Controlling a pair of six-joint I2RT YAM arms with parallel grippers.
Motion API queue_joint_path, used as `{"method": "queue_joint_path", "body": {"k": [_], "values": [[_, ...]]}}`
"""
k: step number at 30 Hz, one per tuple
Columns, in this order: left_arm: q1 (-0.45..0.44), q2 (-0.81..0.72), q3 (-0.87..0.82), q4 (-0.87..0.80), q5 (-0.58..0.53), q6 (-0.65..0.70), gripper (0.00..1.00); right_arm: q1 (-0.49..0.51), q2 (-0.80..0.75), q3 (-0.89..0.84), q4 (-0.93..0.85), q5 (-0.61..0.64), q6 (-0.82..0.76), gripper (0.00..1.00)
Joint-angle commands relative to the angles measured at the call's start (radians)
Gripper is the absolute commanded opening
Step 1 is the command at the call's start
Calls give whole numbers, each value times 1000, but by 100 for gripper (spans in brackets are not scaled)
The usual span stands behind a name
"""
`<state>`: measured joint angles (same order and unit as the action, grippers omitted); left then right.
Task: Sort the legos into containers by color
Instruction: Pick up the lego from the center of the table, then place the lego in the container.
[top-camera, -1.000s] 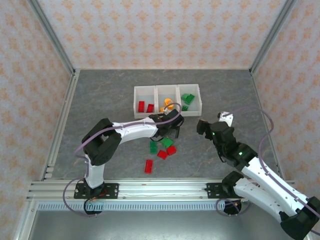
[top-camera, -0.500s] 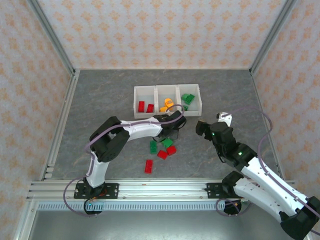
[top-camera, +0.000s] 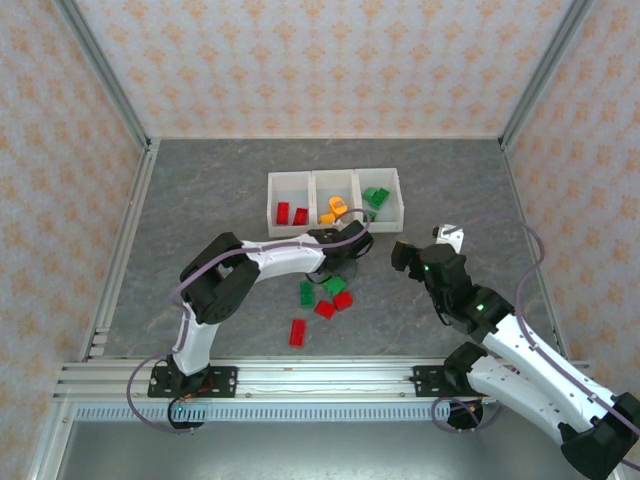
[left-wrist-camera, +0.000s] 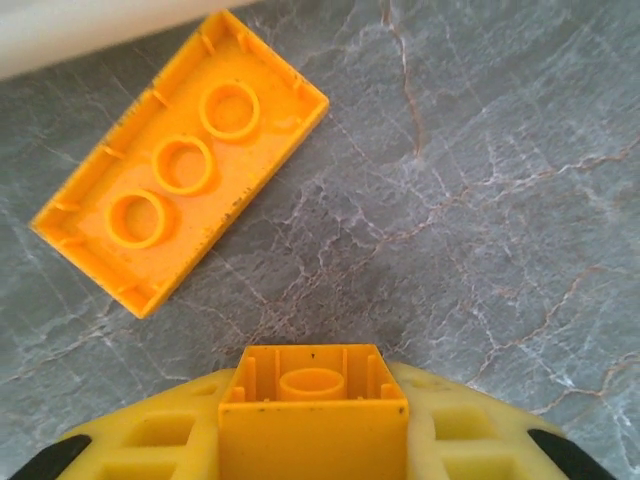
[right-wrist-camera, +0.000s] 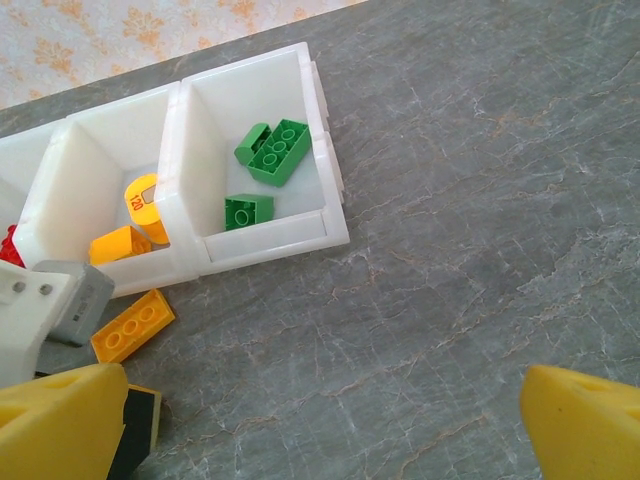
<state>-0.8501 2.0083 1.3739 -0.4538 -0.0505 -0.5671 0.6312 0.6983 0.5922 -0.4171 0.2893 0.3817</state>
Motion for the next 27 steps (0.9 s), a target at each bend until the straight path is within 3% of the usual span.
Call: {"method": "queue_joint_path", "body": {"k": [1,7,12,21,27], "values": [[22,-88,36,4,-57,25,23,-7,-18,-15,14,55,0,100],[143,-126,79,37,12,39,22,-7,-26,-20,23,65,-6,100],[211,-13,290,-15,-13,67,21,-7,-26,-24,33,47,-10,100],[256,276,733,-154,-83,92,20,-7,-25,-23,31,30,-15,100],[258,323,765,-133,-124,97,21,-7,-26,-20,27,30,-15,100]]}}
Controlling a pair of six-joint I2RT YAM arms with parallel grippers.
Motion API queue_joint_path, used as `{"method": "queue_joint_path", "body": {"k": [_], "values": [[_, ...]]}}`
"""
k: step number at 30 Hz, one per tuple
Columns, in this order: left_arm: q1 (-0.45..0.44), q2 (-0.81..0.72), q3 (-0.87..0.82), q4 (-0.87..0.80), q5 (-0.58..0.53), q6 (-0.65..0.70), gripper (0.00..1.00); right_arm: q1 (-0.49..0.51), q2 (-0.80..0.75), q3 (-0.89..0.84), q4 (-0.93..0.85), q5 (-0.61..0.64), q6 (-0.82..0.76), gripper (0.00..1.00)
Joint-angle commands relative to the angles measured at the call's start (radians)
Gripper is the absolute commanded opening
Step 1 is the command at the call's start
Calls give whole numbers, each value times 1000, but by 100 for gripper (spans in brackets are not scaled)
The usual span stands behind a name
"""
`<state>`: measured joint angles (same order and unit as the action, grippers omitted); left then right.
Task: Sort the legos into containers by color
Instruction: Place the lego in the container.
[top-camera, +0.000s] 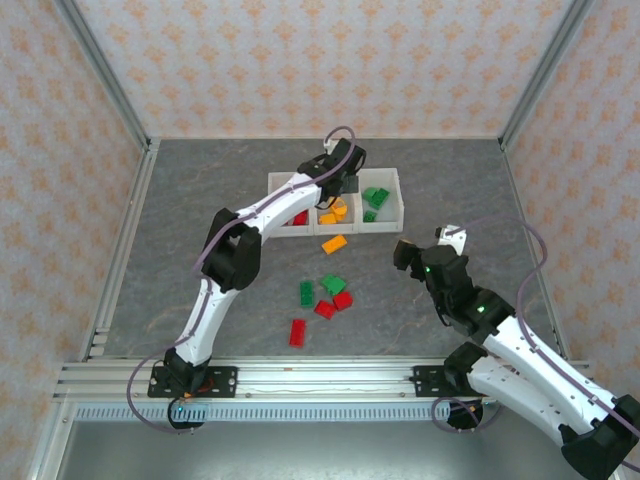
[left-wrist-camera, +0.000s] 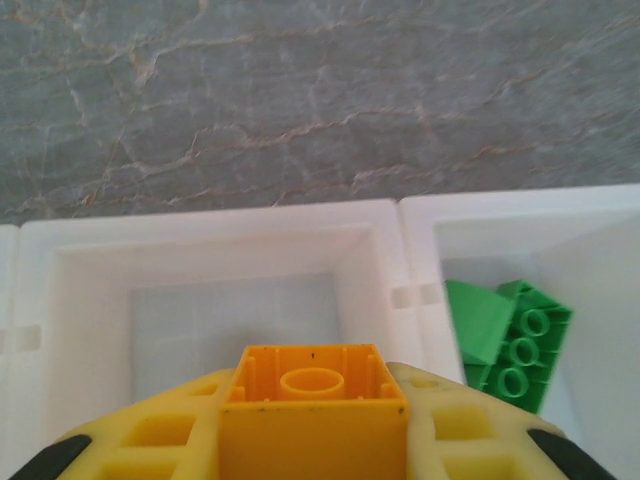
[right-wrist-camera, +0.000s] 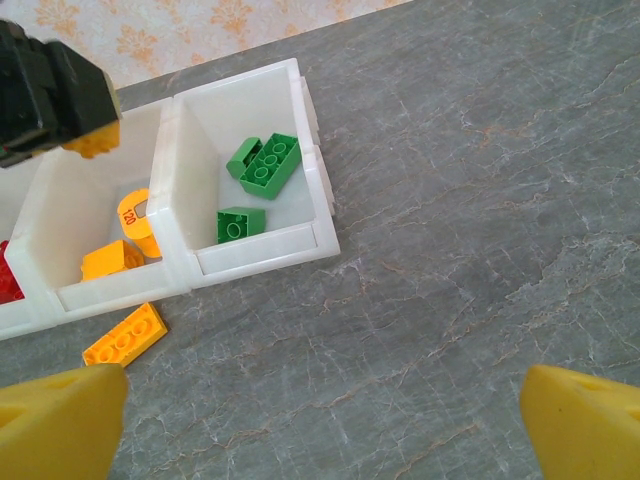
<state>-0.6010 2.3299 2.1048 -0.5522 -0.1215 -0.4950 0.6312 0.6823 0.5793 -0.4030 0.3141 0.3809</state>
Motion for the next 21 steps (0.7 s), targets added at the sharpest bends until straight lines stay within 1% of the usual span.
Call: {"method": "queue_joint_path", "body": {"k": [1,4,6,10,13,14,16,17,18,20,21], "values": [[9,2,26,-21,-49,30,21,-7,-10,-8,13,3,-13,100],[13,5,14,12,-43,39,25,-7,-12,-8,15,3,-14,100],[18,5,14,26,-45,42,30,-7,-10,-9,16,2,-13,100],[28,5,16,41,-43,51,50,-7,-10,-13,20,7,-14,100],[41,-4,17,33,-32,50,61,-7,-7,-18,29,1,-14,100],[41,-16,12,35,-31,52,62,-7,-5,-18,27,0,-13,100],[41,-48,-4,43,-29,75,62,-7,-3,-16,25,3,-14,100],[40,-69,-17,43,-30,94,65,-7,-3,-16,26,3,-14,100],[41,-87,-23,30,-37,112,70,-7,-3,-16,26,2,-13,100],[41,-141,-67,1,-63,136,84,-7,-3,-16,24,2,-13,100],[41,-178,-108,6,-69,145,88,-8,-3,-16,25,1,-13,100]]}}
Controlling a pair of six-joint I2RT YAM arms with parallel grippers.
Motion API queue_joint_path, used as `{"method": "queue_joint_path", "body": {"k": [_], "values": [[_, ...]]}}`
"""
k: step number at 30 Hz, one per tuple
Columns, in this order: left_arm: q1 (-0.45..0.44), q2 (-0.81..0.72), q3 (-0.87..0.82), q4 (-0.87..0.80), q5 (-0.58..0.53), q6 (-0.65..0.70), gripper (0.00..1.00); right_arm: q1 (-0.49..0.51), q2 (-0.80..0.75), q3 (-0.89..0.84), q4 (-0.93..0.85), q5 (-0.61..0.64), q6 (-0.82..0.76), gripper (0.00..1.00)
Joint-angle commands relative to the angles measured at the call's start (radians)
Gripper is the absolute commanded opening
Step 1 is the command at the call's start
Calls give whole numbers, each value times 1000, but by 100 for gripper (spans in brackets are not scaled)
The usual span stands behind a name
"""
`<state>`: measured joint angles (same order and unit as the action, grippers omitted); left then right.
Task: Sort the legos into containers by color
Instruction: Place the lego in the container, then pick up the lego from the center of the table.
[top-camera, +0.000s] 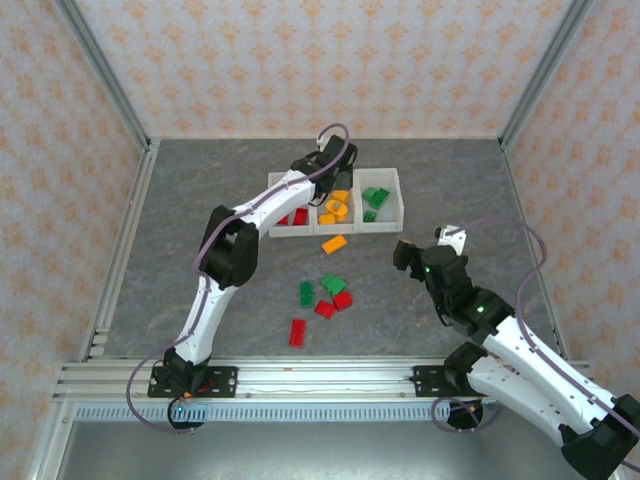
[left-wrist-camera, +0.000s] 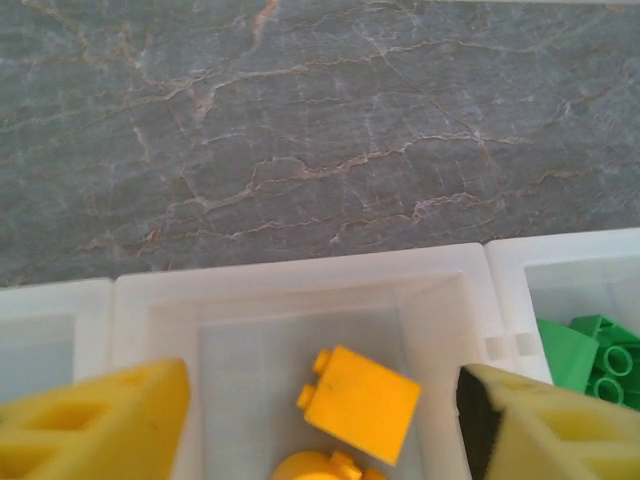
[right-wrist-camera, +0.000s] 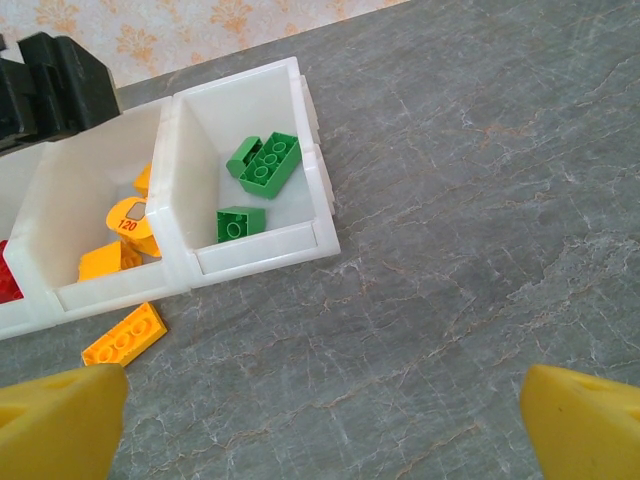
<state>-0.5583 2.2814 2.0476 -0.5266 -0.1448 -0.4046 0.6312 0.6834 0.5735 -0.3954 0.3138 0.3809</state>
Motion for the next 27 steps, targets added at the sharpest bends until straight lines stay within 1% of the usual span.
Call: {"method": "queue_joint_path", "body": {"k": [1,2,5,8,10,13,16,19,22,27], "values": [[-2,-183,-122,6,-49,61,94,-7,-4,-9,18,0,-15,100],[-2,-246,-198,47,-47,69,99,-7,-4,-10,18,-2,-15,100],[-2,-450,-439,166,-5,94,99,-7,-4,-12,21,-7,-17,100],[-3,-598,-624,231,78,137,99,-7,-1,-14,24,-11,-19,100],[-3,-667,-722,254,147,168,99,-7,2,-13,24,-10,-19,100],[-13,-730,-848,268,193,193,99,-7,8,-13,23,-9,-18,100],[-40,-732,-929,247,191,212,99,-7,10,-12,21,-7,-19,100],[-84,-688,-952,219,184,222,99,-7,11,-12,20,-7,-19,100],[-119,-624,-935,206,182,233,99,-7,11,-12,20,-7,-18,100],[-126,-517,-860,179,176,234,99,-7,10,-11,15,-5,-14,100]]}}
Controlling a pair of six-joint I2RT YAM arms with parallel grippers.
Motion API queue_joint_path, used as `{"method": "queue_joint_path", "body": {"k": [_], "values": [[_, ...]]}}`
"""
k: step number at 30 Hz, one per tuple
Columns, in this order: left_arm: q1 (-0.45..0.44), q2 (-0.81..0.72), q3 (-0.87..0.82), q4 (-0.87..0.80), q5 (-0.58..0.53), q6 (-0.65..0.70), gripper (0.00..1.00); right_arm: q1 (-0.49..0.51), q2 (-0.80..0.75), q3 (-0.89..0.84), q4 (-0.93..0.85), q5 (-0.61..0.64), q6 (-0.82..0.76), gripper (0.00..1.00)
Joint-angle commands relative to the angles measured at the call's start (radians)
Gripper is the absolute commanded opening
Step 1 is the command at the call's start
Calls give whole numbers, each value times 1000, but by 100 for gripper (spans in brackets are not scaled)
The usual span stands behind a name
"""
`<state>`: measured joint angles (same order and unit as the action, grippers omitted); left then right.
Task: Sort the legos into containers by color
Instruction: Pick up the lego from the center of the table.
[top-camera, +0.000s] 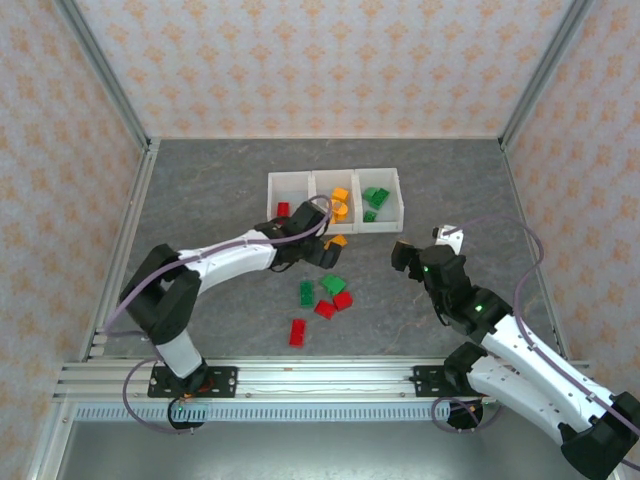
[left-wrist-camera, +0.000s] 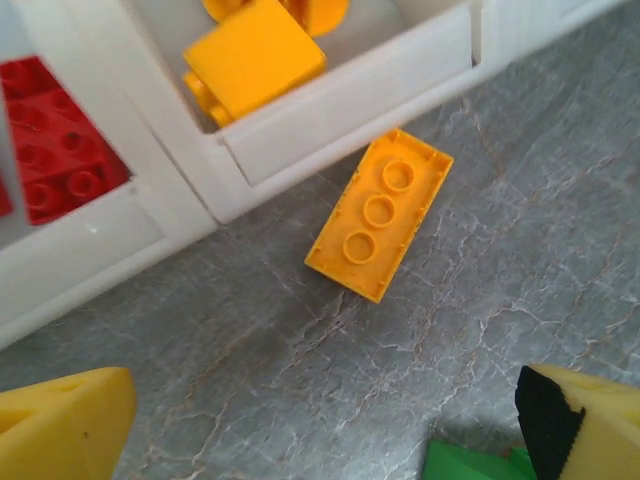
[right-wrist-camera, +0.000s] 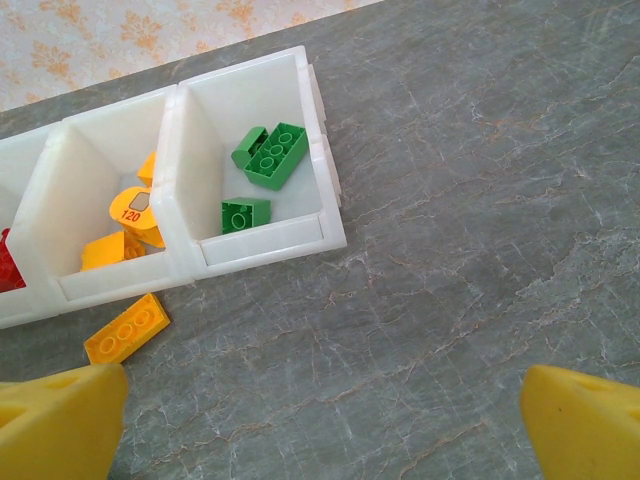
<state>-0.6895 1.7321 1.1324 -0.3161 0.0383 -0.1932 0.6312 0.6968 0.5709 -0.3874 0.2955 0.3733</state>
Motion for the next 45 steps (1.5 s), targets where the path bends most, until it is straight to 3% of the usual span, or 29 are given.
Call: {"method": "queue_joint_path", "body": {"k": [1,21,32,45], "values": [[5,55,73,-41,-9,27,99,-7,-4,-8,7,14,-6,100],[25,292,293,-90,5,52,99,-7,-7,-6,7,16,-7,100],[21,321,315,-105,69,55,82,-7,-5,-8,8,17,-8,100],[-4,368,355,-133,47,60,81,-7,-3,-8,8,13,-8,100]]}}
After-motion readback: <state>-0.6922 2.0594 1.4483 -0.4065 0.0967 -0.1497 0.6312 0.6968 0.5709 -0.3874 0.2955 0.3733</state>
